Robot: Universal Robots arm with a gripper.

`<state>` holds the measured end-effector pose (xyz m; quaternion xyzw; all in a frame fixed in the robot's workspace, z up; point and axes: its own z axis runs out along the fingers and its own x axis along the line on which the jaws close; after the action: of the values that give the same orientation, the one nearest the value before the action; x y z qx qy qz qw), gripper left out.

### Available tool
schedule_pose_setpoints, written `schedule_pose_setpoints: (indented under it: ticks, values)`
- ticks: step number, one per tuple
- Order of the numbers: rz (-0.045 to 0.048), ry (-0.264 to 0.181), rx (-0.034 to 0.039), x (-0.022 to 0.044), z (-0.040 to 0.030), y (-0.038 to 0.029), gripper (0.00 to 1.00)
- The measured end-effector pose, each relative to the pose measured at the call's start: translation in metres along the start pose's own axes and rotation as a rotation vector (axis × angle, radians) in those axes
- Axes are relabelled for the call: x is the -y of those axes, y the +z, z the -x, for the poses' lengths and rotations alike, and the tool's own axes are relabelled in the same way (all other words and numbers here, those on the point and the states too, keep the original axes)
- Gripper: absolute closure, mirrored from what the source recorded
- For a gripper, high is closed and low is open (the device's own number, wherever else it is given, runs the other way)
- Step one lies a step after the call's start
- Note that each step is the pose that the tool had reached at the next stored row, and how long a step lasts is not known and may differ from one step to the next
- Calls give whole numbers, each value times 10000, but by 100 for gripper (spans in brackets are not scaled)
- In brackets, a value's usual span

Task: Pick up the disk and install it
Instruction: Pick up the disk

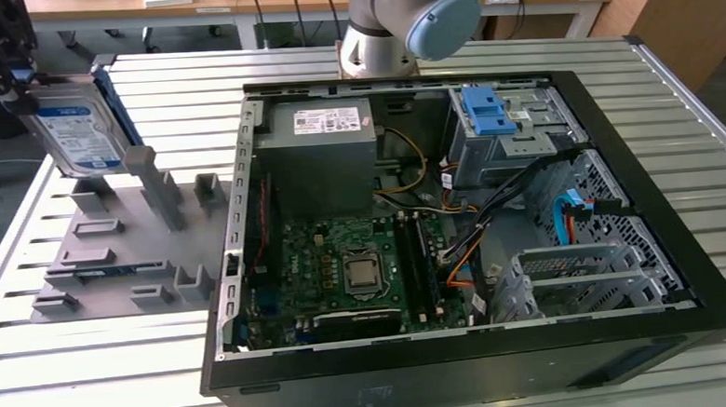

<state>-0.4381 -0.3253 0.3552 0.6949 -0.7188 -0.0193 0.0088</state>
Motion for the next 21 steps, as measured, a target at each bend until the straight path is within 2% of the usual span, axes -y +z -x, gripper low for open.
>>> schedule_pose_setpoints:
  ticks: [21]
  values:
    - [0, 0, 0, -5, 14, -125, 64]
